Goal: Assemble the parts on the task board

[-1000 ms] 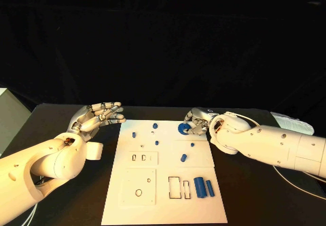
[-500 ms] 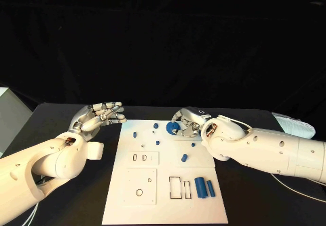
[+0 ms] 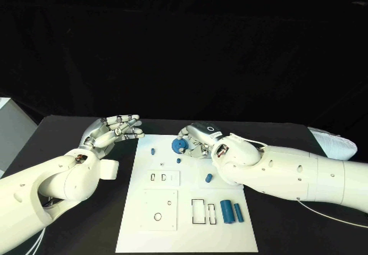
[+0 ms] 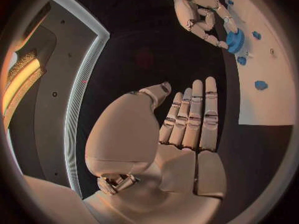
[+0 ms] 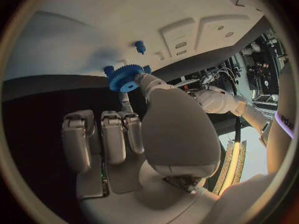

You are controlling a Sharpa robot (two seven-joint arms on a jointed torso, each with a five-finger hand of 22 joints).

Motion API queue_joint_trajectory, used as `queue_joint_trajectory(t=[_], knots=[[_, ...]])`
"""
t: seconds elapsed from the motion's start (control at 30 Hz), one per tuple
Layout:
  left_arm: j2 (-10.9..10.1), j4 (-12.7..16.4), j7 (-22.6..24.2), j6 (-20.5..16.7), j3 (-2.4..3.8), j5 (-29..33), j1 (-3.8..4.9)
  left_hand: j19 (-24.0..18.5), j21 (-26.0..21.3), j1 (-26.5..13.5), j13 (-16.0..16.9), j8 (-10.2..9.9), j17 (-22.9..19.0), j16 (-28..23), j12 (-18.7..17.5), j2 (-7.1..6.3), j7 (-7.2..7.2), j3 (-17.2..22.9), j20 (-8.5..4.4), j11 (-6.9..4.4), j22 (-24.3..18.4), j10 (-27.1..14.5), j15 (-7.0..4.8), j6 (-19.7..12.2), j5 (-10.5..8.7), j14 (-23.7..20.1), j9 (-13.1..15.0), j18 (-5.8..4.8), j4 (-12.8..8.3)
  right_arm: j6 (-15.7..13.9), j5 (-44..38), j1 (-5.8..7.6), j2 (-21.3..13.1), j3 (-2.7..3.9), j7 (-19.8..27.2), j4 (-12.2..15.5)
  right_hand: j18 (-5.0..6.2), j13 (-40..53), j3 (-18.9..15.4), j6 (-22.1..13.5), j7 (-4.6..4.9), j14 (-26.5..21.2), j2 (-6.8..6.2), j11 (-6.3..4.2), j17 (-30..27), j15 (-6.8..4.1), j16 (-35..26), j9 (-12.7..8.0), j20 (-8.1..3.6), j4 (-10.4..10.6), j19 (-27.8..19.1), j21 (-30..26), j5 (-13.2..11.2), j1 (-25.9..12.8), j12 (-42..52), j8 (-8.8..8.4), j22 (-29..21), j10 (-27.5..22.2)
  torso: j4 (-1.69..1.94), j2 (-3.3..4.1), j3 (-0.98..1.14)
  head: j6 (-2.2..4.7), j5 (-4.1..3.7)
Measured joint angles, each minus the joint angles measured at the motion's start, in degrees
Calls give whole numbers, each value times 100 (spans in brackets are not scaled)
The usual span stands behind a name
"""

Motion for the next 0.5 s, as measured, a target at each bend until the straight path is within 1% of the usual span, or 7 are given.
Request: queue_joint_trajectory(t=[0.23, 0.3, 0.5], knots=[[18, -4, -1, 4, 0, -1, 0, 0, 0, 0, 0, 0, 0, 0, 0, 0, 0, 0, 0, 0, 0, 0, 0, 0, 0, 0, 0, 0, 0, 0, -159, -17, 226, -27, -98, -210, 0, -1, 16, 1, 0, 0, -36, 0, 0, 0, 0, 0, 0, -15, 0, 0, -2, 12, 0, 0, -1, 0, 8, 3, -2, -8, -3], [20, -5, -1, 5, 0, -1, 0, 0, 0, 0, 0, 0, -1, 0, 0, 0, 0, 0, 0, 0, 0, 0, 0, 0, 0, 0, 0, 0, 0, 2, -189, -22, 280, -32, -116, -258, 0, -1, 16, 4, -2, 0, -46, 0, 0, 0, 0, 0, -19, -16, 20, 0, -34, 2, 0, 10, -1, 0, 8, 5, -2, -11, 0], [24, -5, -2, 8, 0, -1, 0, 0, 0, 0, 0, 0, -1, 0, 0, 0, 0, 0, 0, 0, -1, 0, 21, 0, 0, -21, 1, -1, 0, 11, -262, -47, 371, -44, -158, -343, 1, -1, 17, 6, -2, 0, -46, 0, 0, 1, 0, 0, -20, -16, 20, 0, -45, 2, 0, 18, -1, 0, 10, 7, -2, -31, 13]])
